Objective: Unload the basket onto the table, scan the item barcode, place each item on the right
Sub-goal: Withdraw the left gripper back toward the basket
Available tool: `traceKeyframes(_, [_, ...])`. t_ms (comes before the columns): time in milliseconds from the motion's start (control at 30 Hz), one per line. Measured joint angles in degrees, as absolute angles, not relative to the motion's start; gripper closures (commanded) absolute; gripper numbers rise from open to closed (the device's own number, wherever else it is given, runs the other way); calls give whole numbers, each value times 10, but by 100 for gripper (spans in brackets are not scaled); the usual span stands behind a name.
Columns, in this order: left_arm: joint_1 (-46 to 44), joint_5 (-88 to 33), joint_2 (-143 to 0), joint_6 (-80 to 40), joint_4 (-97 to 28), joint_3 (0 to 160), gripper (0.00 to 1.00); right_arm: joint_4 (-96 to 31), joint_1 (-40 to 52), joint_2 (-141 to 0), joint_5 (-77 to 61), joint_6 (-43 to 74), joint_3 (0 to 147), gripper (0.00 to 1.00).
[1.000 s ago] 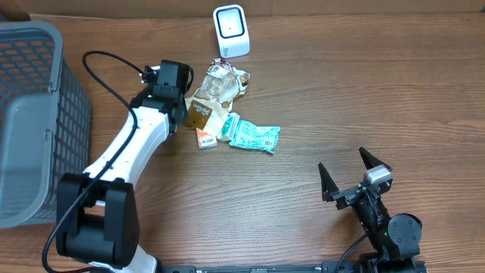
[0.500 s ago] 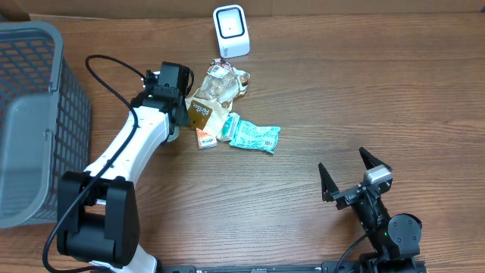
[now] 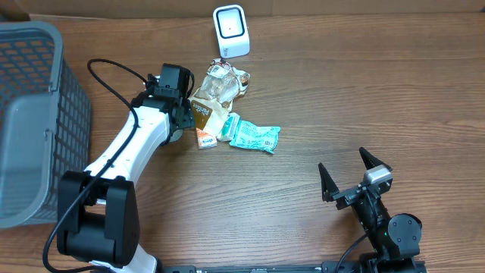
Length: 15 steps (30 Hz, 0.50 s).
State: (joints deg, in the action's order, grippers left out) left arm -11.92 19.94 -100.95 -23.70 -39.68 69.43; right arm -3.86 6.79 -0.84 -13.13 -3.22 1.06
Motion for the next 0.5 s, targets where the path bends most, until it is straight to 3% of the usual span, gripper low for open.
traceKeyframes(200, [-119, 194, -1003, -237, -467, 734, 0, -39, 68, -8, -131, -32, 11, 0])
traceKeyframes(500, [-117, 131, -905, -165, -592, 935, 0, -38, 68, -8, -131, -32, 11, 0])
